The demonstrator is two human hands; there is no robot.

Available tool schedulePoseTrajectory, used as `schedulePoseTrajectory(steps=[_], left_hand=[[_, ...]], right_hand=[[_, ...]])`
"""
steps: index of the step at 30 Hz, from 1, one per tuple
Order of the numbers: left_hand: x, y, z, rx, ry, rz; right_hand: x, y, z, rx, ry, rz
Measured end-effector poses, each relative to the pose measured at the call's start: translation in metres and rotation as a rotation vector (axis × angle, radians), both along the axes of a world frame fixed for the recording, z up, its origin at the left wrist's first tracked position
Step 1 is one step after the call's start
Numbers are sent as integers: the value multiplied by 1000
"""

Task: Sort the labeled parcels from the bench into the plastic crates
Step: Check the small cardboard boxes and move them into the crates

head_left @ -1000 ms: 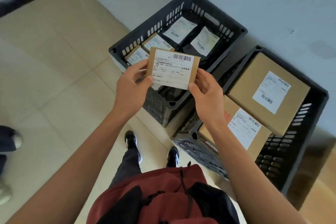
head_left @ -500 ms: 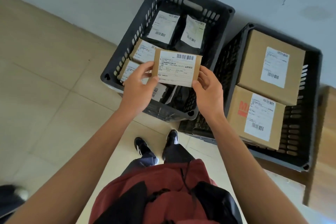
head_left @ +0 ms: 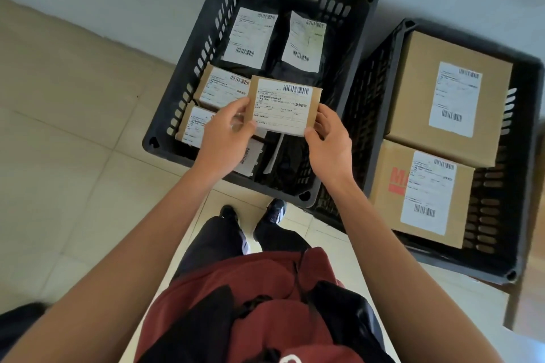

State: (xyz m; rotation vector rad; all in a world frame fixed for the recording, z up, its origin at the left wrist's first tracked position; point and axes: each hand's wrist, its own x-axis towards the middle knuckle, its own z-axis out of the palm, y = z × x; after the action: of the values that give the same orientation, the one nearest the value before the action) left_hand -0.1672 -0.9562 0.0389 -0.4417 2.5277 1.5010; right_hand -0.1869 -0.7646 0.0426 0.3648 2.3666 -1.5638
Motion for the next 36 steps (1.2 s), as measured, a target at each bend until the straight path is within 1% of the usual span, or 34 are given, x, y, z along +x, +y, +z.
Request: schedulePoseTrajectory(steps=[5, 10, 21, 28, 31, 36], left_hand=[[-13, -4, -13, -17, -42, -31], [-27, -10, -23, -25, -94, -108], [-44, -25, -42, 17, -233, -219], [-52, -26, -46, -45, -204, -298], [-53, -29, -50, -57, -219, -318], [-55, -30, -52, -79, -223, -352]], right_hand=[[-7, -6, -14, 32, -15, -18], [-18, -16, -29, 80, -45, -47], [-26, -27, -54, 196, -125, -86], [-31, -35, -58, 199, -97, -131], [-33, -38, -58, 186, -87, -146], [-31, -38, -59, 146, -108, -160]])
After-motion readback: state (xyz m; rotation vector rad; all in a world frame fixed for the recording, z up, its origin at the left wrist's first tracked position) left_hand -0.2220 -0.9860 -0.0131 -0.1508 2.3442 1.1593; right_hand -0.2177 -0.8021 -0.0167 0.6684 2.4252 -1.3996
